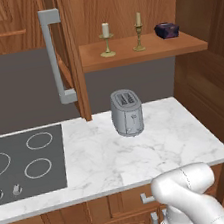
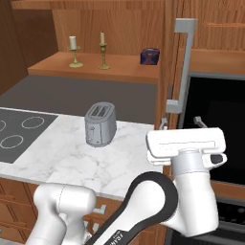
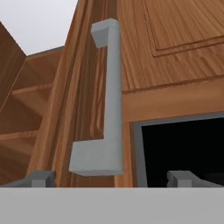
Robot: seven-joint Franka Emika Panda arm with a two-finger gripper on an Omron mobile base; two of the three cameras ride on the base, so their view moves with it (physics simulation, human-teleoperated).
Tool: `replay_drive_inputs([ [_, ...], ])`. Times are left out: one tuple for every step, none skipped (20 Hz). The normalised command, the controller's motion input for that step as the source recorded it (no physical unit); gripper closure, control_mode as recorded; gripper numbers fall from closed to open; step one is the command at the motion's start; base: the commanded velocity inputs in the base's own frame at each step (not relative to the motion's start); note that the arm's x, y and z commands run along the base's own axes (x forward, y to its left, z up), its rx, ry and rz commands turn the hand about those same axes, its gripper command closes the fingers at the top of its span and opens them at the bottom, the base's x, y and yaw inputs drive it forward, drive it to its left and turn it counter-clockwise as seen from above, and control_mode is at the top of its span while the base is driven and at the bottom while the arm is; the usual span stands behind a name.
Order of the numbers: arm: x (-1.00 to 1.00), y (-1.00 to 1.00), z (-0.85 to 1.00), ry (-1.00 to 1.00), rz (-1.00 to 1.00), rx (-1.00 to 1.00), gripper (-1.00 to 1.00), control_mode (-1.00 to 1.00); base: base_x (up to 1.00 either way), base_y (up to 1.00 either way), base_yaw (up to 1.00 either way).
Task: Pick the candle and candle from the dining table and place them in the open cabinet. Close the cabinet after placing the objects.
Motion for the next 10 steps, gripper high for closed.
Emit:
replay_drive_inputs([
  [0.36, -0.14, -0.24, 0.0, 0.0, 0.0, -1.0, -1.0, 0.0, 0.0, 0.0],
  [0.34, -0.15, -0.24, 0.0, 0.0, 0.0, -1.0, -1.0, 0.0, 0.0, 0.0],
  [0.35, -0.09, -0.25, 0.0, 0.0, 0.0, -1.0, -1.0, 0.0, 0.0, 0.0],
  [0.22, -0.08, -0.18, 0.0, 0.0, 0.0, -1.0, -1.0, 0.0, 0.0, 0.0],
  [0.13, 0.0, -0.2, 0.0, 0.0, 0.0, -1.0, -1.0, 0.0, 0.0, 0.0],
  [0.04, 0.0, -0.19, 0.0, 0.0, 0.0, -1.0, -1.0, 0.0, 0.0, 0.0],
  [0.04, 0.0, -0.2, 0.0, 0.0, 0.0, -1.0, -1.0, 0.0, 0.0, 0.0],
  [0.06, 0.09, -0.2, -0.01, 0.0, 0.0, -1.0, -1.0, 0.0, 0.0, 0.0],
  [0.09, 0.31, -0.18, -0.01, 0.0, 0.0, -1.0, -1.0, 0.0, 0.0, 0.0],
  [0.27, 0.58, -0.19, 0.0, 0.0, 0.0, -1.0, -1.0, 0.0, 0.0, 0.0],
])
